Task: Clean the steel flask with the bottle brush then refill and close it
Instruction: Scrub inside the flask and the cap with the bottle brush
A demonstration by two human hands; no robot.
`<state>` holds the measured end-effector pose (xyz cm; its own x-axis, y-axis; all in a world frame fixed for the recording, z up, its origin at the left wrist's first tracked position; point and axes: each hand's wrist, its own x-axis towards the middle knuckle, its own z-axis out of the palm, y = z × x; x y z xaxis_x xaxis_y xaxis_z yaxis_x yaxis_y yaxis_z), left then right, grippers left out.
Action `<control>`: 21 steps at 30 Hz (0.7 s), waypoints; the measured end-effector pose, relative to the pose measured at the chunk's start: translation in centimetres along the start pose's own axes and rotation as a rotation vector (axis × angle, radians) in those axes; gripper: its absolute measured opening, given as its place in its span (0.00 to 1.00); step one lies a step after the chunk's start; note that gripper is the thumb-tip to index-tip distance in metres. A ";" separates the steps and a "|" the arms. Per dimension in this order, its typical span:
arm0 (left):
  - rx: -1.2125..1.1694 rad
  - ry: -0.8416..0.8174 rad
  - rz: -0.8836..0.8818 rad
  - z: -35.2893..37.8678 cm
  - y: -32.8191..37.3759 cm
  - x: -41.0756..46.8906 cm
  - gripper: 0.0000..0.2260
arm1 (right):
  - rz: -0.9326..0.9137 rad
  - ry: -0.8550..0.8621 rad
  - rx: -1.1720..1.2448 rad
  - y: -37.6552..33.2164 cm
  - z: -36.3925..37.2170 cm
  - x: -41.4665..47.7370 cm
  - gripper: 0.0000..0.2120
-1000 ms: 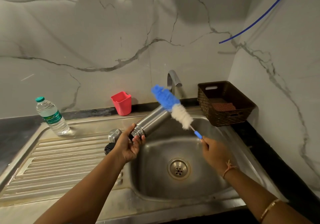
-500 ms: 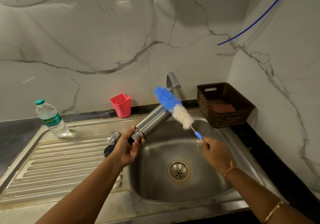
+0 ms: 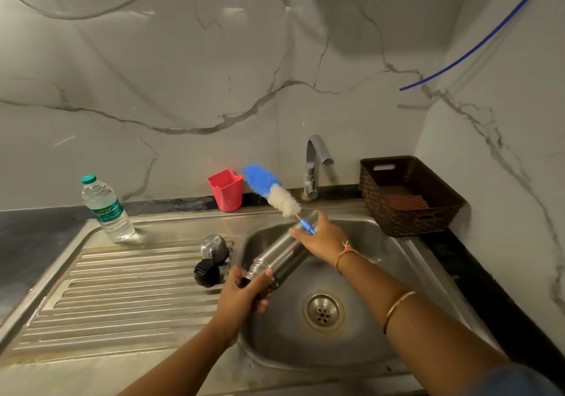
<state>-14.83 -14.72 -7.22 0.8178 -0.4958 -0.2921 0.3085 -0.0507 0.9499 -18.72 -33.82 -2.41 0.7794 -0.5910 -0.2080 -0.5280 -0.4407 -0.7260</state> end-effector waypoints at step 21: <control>0.559 -0.112 0.034 -1.6 -1.2 1.9 0.41 | 0.007 0.160 0.611 -3.9 5.6 1.0 0.49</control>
<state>-12.84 -14.20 -9.08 0.7569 -0.5926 -0.2755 -0.0462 -0.4690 0.8820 -13.99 -28.86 -3.47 0.6912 -0.7074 -0.1476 -0.2082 0.0007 -0.9781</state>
